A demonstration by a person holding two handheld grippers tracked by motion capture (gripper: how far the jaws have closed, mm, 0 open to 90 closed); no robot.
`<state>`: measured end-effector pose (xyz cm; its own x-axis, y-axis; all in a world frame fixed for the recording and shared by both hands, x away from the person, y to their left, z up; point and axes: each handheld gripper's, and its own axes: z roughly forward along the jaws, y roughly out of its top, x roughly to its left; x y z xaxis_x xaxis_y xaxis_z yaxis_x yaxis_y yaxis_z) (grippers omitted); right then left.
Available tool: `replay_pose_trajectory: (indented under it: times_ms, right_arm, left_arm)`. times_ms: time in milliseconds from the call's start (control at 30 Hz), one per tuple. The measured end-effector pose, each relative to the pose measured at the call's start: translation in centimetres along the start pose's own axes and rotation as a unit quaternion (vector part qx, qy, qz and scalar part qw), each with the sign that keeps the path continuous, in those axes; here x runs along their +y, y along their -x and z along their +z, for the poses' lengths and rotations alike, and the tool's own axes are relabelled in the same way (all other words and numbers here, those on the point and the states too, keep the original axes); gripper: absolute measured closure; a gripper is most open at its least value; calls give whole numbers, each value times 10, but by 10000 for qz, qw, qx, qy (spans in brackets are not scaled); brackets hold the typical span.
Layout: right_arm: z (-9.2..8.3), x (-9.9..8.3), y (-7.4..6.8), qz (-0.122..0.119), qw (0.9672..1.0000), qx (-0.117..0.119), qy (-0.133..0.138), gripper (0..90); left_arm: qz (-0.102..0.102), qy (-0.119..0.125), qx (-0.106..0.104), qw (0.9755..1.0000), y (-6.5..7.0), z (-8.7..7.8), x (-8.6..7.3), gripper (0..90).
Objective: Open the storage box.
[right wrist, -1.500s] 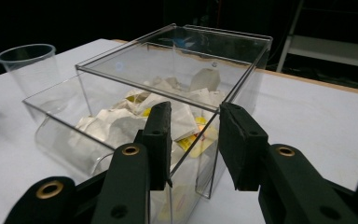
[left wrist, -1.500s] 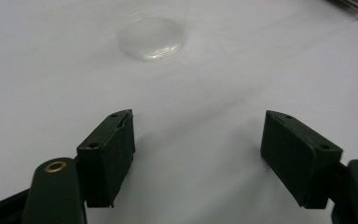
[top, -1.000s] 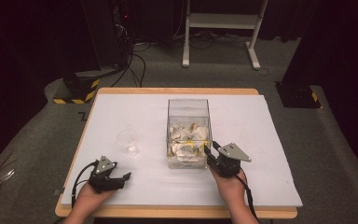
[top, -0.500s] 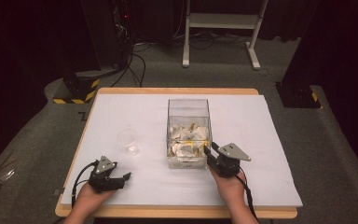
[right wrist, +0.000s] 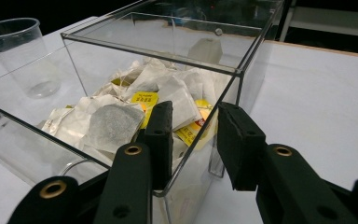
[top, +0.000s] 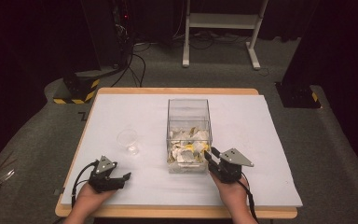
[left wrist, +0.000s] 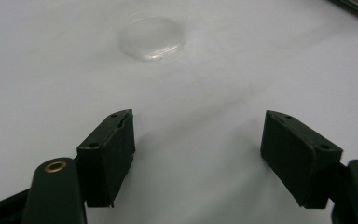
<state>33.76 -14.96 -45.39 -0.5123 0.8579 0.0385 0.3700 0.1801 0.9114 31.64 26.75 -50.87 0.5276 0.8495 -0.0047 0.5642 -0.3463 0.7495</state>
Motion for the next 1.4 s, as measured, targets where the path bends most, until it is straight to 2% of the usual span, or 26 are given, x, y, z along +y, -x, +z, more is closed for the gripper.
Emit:
replay_pose_trajectory:
  times_ms: [567,1133,1400]
  right_arm:
    - [-19,-11,-7,-34,9999,138,-79,656]
    - [-29,-16,-11,6,9997,239,-91,648]
    - [-30,-12,-7,50,9997,244,-58,617]
  left_arm:
    - [-7,-3,-4,10000,0,0,0,261]
    - [4,0,4,10000,0,0,0,261]
    - [4,2,8,10000,0,0,0,261]
